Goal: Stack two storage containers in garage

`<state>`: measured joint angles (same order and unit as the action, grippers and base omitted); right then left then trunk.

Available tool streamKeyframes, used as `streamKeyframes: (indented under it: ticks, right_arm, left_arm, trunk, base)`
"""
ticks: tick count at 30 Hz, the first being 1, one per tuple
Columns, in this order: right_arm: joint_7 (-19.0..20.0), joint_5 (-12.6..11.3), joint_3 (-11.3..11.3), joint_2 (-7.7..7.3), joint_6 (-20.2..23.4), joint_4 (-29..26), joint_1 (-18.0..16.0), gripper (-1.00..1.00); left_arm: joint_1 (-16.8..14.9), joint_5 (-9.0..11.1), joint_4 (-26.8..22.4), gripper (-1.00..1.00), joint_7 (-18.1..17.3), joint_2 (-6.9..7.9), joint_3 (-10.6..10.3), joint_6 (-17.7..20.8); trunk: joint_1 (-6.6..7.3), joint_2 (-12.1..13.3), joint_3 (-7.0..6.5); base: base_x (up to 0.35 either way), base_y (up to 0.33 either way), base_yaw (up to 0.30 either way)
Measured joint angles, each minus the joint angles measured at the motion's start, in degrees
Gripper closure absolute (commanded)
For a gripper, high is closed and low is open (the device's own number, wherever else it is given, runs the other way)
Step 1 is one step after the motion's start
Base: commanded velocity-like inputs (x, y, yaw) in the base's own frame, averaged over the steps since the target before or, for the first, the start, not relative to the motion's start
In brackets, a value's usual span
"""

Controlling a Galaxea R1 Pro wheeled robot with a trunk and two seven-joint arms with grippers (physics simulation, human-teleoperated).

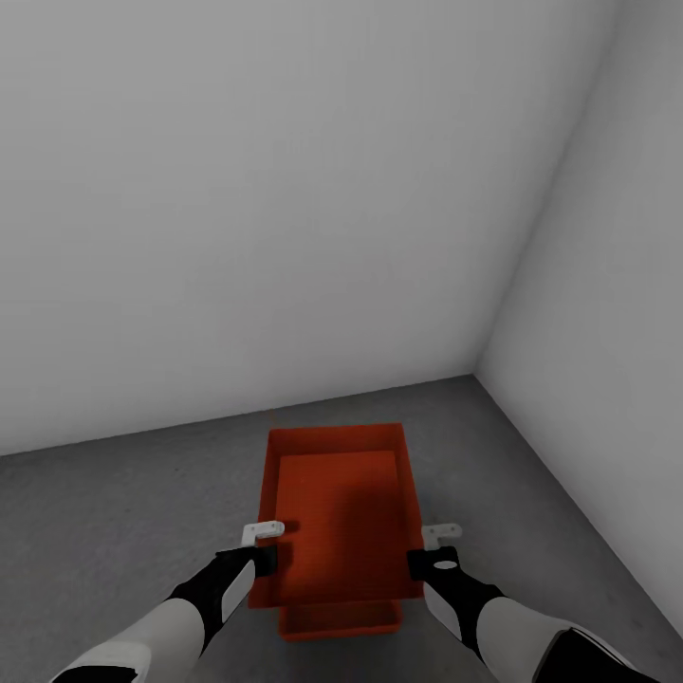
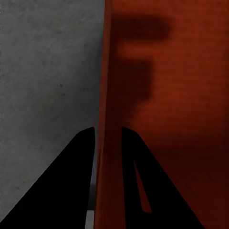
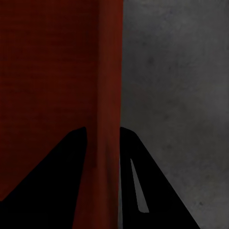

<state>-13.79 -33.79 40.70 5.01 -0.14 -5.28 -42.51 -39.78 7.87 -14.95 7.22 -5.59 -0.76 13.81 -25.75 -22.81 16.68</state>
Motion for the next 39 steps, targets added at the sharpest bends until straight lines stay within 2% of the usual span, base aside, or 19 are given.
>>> streamKeyframes:
  ticks: [30,39]
  right_arm:
    - [0.1,0.1,-0.1,-0.08,0.2,-0.1,0.0,1.0]
    - [-0.1,-0.2,0.2,0.03,0.1,0.0,0.0,1.0]
  left_arm:
    - [0.0,0.0,0.0,1.0,0.0,0.0,0.1,0.0]
    - [0.0,0.1,0.0,1.0,0.0,0.0,-0.1,0.0]
  trunk:
    - [0.0,0.0,0.02]
    - [0.0,0.0,0.68]
  base:
    - [0.0,0.0,0.0]
    - [0.0,0.0,-0.019]
